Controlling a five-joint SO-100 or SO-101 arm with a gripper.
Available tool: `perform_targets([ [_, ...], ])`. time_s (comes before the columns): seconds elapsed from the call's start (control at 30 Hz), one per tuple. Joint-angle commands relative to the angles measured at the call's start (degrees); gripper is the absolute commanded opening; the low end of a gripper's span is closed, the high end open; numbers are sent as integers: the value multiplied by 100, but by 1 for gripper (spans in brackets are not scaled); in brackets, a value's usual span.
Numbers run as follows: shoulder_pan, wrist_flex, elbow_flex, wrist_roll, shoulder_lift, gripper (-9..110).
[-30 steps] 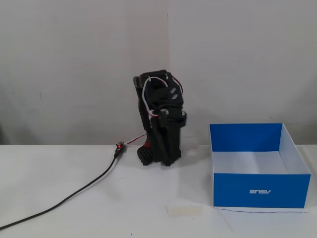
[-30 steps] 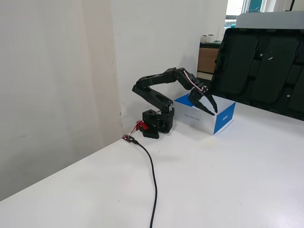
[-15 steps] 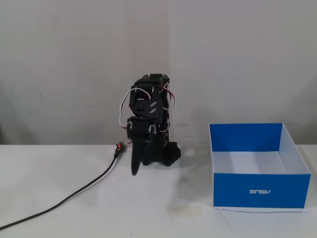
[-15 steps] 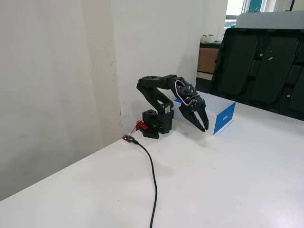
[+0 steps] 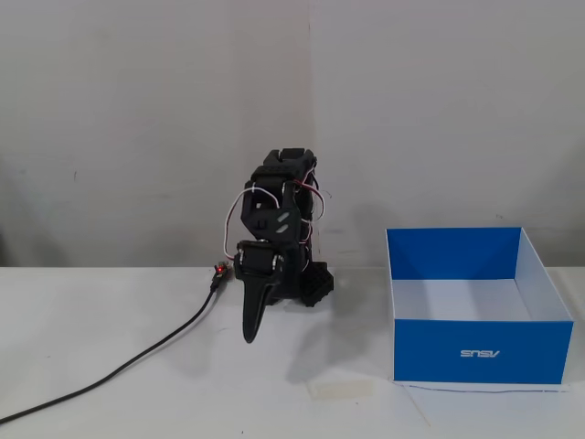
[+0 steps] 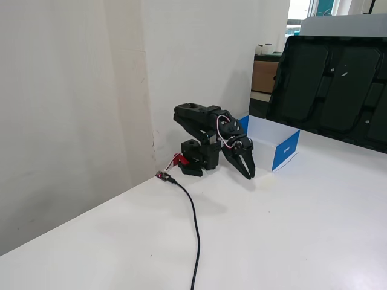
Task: Pick the gray block and keep it in the box.
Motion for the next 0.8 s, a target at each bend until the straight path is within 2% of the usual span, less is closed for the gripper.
perform_targets([
  [0.0, 44, -62, 176, 70, 255, 0],
  [0.77, 44, 1354, 1547, 62, 3639, 0],
])
